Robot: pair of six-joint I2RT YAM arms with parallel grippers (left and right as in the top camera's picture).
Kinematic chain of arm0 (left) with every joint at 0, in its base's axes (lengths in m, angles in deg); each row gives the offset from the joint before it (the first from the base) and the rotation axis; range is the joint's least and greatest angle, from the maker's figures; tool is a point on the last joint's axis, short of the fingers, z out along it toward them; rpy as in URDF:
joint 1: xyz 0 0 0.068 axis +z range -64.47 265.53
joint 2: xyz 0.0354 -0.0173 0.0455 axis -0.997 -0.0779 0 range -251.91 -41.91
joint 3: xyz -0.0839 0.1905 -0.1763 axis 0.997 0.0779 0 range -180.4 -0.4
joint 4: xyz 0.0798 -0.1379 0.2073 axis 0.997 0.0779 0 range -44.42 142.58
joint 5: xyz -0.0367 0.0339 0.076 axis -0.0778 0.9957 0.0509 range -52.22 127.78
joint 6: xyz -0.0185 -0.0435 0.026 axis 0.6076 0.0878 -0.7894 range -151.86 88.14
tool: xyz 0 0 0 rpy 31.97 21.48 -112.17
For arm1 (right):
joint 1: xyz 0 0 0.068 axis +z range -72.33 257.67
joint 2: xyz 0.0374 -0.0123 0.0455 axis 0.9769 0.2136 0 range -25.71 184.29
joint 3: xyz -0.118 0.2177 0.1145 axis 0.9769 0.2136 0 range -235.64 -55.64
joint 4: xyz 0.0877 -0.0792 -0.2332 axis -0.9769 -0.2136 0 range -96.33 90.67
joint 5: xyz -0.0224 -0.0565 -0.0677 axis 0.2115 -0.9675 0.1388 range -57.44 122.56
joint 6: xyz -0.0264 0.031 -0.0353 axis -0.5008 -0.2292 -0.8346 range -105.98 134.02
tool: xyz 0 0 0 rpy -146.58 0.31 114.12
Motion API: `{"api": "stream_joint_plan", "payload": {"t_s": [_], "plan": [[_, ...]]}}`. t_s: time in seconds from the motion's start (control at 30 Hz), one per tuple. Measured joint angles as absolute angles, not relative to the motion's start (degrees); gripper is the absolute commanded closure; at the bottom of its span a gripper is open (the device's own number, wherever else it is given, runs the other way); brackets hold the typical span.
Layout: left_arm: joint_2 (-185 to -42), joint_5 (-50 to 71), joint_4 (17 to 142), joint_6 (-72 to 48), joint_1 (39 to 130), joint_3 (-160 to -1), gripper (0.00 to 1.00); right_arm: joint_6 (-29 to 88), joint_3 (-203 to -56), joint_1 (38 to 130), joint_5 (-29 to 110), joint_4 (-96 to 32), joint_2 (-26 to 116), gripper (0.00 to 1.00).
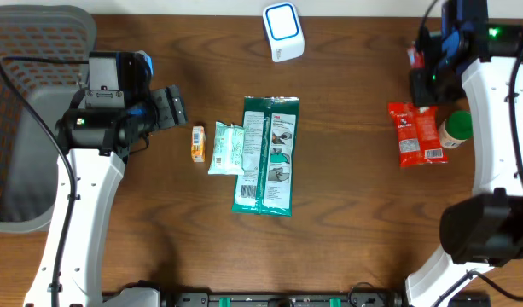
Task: Scan the item barcode
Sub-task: 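Carry the red stick pack right and lower it beside the red bag, then open the right gripper to release the stick pack and raise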
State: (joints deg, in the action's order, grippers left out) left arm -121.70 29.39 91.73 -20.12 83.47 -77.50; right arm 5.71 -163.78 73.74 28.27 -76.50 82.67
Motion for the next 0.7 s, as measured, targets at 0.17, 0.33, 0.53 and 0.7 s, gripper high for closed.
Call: {"api": "stream_joint_plan", "payload": {"t_s": [0.17, 0.33, 0.53, 0.7], "plan": [[-121.7, 29.39, 91.73, -20.12, 83.47, -77.5, 0.16, 4.83, -152.63, 71.08, 27.96, -68.85, 82.95, 0.98], [-121.7, 29.39, 91.73, -20.12, 83.47, -77.5, 0.15, 2.78, -145.42, 70.73, 26.67, -62.29, 83.21, 0.98], [-121.7, 29.39, 91.73, -20.12, 83.47, -77.5, 0.15, 1.86, -141.12, 70.73, 22.43, -56.85, 83.3, 0.97], [-121.7, 29.39, 91.73, -20.12, 83.47, -77.5, 0.16, 1.62, -137.01, 70.73, 19.96, -53.64, 83.32, 0.9]]}}
